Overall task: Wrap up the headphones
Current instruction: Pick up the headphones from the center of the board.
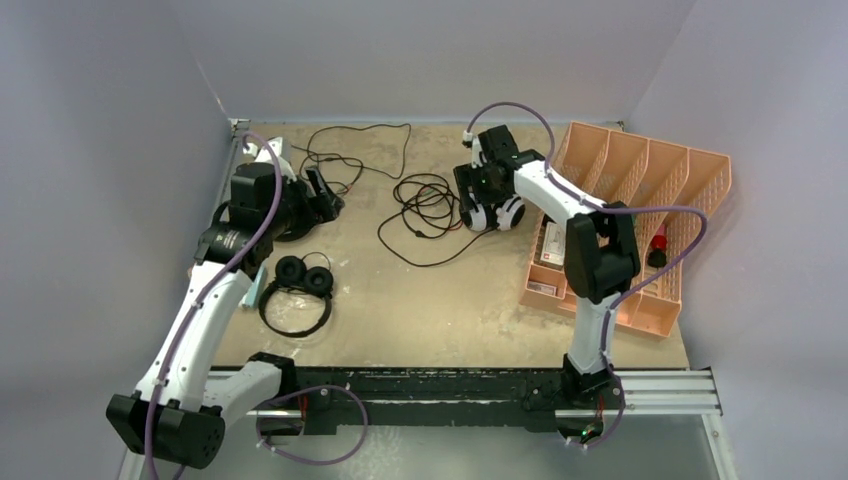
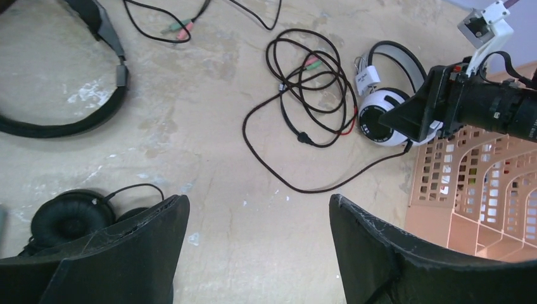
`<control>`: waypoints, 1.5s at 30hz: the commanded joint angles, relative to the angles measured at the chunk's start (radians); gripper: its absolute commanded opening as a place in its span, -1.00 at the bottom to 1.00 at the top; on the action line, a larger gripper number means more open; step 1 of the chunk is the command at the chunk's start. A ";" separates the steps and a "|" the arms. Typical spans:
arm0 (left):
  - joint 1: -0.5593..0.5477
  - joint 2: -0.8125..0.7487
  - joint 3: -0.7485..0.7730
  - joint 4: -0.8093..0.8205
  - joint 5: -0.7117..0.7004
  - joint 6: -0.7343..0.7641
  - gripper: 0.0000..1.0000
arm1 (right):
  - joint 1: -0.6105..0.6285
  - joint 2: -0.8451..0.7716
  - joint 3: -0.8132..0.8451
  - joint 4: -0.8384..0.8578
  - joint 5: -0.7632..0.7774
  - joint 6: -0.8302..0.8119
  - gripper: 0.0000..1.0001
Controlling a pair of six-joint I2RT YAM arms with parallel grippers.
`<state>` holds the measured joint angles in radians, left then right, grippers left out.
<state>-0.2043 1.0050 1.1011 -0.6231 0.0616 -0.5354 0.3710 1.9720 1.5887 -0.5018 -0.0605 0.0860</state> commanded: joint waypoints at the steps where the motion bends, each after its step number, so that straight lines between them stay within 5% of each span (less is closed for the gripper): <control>1: -0.003 0.051 0.027 0.069 0.072 0.016 0.58 | 0.012 -0.009 -0.038 0.035 0.005 -0.081 0.40; 6: -0.004 0.119 0.069 0.047 0.038 -0.012 0.61 | 0.048 -0.072 -0.129 0.106 0.001 -0.151 0.00; 10: -0.003 0.192 0.102 0.049 0.059 -0.033 0.60 | 0.084 -0.180 -0.244 0.211 0.025 -0.153 -0.56; 12: -0.004 0.223 0.119 0.064 0.100 -0.039 0.61 | 0.094 -0.240 -0.272 0.221 0.073 -0.148 -1.00; 16: -0.003 0.293 0.153 0.091 0.180 -0.070 0.68 | 0.144 -0.411 -0.326 0.216 0.048 -0.229 -1.00; 21: -0.003 0.387 0.199 0.126 0.274 -0.087 0.74 | 0.251 -0.623 -0.451 0.281 -0.188 -0.404 -1.00; 27: -0.023 0.443 0.258 0.107 0.335 -0.063 0.74 | 0.298 -0.657 -0.453 0.217 -0.364 -0.578 -1.00; 39: -0.240 0.541 0.390 -0.133 -0.085 0.132 0.74 | 0.421 -0.558 -0.327 0.075 -0.310 -0.669 -1.00; 45: -0.283 0.612 0.421 -0.182 -0.179 0.174 0.53 | 0.465 -0.560 -0.305 0.063 -0.255 -0.671 -1.00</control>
<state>-0.4683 1.5871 1.4719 -0.7429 0.0093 -0.4232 0.8173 1.4586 1.2121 -0.4812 -0.3576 -0.5453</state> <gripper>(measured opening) 0.803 0.428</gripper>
